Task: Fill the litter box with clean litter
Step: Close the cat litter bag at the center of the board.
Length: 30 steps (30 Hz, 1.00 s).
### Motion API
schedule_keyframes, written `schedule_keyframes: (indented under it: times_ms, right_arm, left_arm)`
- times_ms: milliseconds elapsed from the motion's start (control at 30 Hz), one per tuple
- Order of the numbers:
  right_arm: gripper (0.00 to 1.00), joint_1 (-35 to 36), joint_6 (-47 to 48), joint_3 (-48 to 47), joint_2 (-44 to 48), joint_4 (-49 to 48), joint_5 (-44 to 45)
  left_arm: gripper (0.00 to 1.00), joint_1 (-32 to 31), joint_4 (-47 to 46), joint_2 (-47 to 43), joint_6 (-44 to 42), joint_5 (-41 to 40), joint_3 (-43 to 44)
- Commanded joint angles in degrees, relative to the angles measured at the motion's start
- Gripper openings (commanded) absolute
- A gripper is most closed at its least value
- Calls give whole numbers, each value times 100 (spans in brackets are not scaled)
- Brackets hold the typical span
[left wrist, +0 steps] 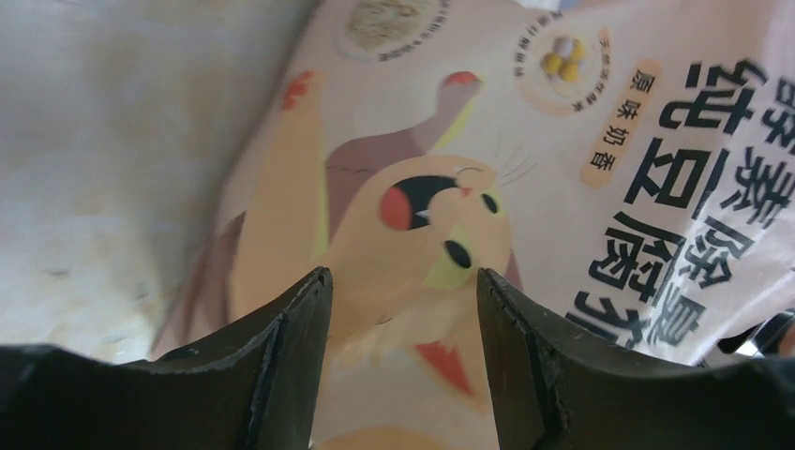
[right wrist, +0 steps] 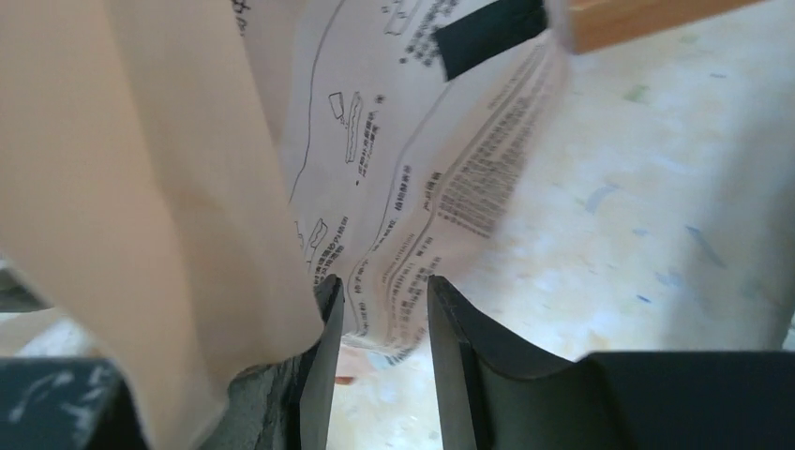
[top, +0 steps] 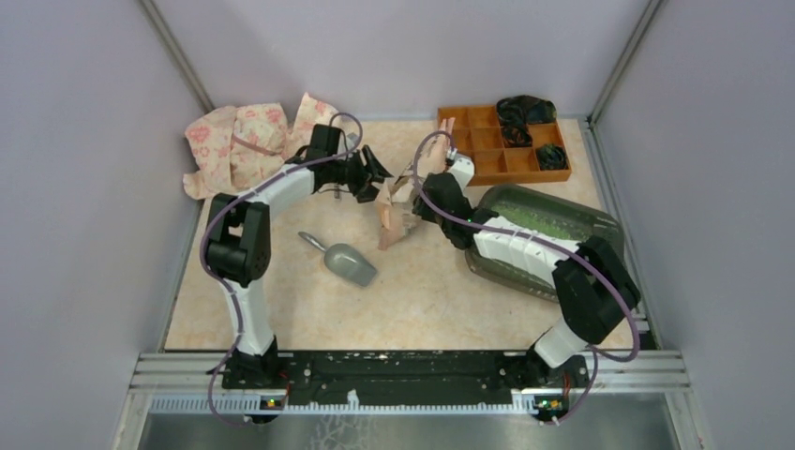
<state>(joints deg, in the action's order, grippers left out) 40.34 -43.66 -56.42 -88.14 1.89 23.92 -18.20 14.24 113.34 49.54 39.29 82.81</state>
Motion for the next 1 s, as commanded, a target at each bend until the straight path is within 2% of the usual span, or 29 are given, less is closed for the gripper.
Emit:
schedule_keyframes:
  times_ms: [0,100,300,400,500,633,733,967]
  right_arm:
    - [38,59,-337,-316,-484,-1671,-1365]
    - [36,33,-548,-90,-502,-2429,-1758]
    - [36,-58,151,29,-441,-3334,-2948]
    - [36,-114,376,31,-396,-3389,-3021]
    - [37,-340,316,-128,-659,-3601,-3575]
    - [38,-492,782,-644,-1074,-3277,-4444]
    - [38,-535,1083,-1160,-1357,-2606,-4762]
    - [36,-485,1669,-1621,-1439,-2179,-5515]
  left_arm:
    - [62,-567,-525,196,503,346,463]
    - [62,-576,-460,-119,493,115,476]
    - [62,-510,-743,-523,669,471,4]
    - [65,-514,-1086,-629,914,758,-286]
    - [67,-497,-1376,-815,1061,869,-581]
    - [71,-500,-1333,-809,1011,1184,-562]
    - [71,-490,-1380,-796,1054,1332,-681]
    - [71,-151,-2169,-840,1459,1744,-1154]
